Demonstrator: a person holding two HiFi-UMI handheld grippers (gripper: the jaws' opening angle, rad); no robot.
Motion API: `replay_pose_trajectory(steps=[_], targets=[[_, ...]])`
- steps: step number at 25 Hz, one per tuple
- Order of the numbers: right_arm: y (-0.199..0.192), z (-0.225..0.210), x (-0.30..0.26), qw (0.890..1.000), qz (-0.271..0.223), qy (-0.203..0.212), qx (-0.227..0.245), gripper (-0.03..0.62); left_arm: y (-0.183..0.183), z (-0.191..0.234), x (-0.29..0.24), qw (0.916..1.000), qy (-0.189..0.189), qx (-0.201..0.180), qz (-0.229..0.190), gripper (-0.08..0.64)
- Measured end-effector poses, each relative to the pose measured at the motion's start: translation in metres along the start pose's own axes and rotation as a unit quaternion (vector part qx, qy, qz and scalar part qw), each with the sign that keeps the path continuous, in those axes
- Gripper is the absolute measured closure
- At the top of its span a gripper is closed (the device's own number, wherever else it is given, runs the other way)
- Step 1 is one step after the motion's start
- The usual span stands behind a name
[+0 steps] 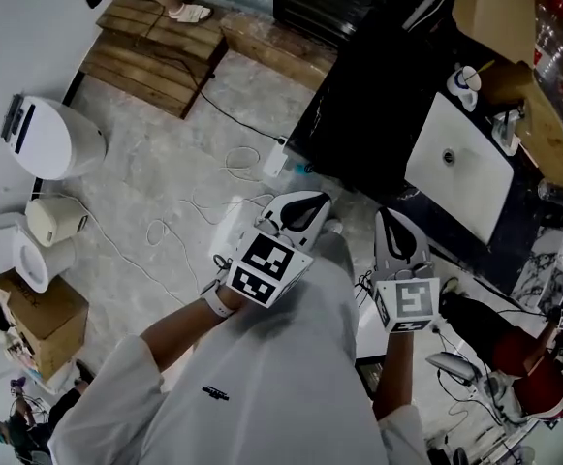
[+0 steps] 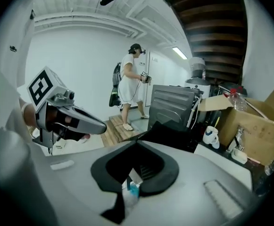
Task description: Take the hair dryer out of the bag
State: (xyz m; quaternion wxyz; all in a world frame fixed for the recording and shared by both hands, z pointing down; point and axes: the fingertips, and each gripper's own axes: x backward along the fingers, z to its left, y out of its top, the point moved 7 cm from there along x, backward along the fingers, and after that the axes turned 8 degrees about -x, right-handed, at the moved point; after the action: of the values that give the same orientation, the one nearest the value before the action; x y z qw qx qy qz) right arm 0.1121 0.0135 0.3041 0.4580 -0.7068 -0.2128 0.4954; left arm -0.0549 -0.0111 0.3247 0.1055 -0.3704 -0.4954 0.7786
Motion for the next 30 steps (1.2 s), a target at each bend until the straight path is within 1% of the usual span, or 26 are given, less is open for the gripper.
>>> replay_pose_trajectory(steps=[4, 8, 13, 18, 21, 24, 26, 30], targets=[[-0.009, -0.006, -0.014, 0.999, 0.027, 0.018, 0.034, 0.552, -0.008, -0.004, -0.014, 0.9998, -0.005, 0.008, 0.016, 0.549], [-0.016, -0.011, -0.028, 0.996, 0.04, 0.026, 0.072, 0.551, -0.02, -0.005, -0.029, 0.9994, -0.009, 0.008, 0.031, 0.549], [-0.029, -0.024, -0.048, 0.991, 0.066, 0.031, 0.11, 0.499, -0.032, -0.002, -0.049, 0.9988, -0.01, 0.013, 0.046, 0.549], [-0.04, -0.033, -0.065, 0.988, 0.082, 0.044, 0.124, 0.497, -0.041, 0.003, -0.061, 0.9981, -0.001, 0.025, 0.057, 0.549], [-0.048, -0.04, -0.073, 0.985, 0.091, 0.049, 0.135, 0.471, -0.046, 0.005, -0.069, 0.9978, -0.001, 0.025, 0.061, 0.549], [-0.052, -0.044, -0.081, 0.982, 0.1, 0.057, 0.149, 0.453, -0.051, 0.006, -0.077, 0.997, 0.002, 0.024, 0.073, 0.549], [-0.058, -0.047, -0.086, 0.978, 0.109, 0.061, 0.164, 0.43, -0.055, 0.007, -0.084, 0.9967, 0.002, 0.022, 0.079, 0.549], [-0.074, -0.055, -0.091, 0.969, 0.126, 0.061, 0.205, 0.43, -0.061, 0.005, -0.094, 0.9966, 0.001, 0.025, 0.078, 0.549]])
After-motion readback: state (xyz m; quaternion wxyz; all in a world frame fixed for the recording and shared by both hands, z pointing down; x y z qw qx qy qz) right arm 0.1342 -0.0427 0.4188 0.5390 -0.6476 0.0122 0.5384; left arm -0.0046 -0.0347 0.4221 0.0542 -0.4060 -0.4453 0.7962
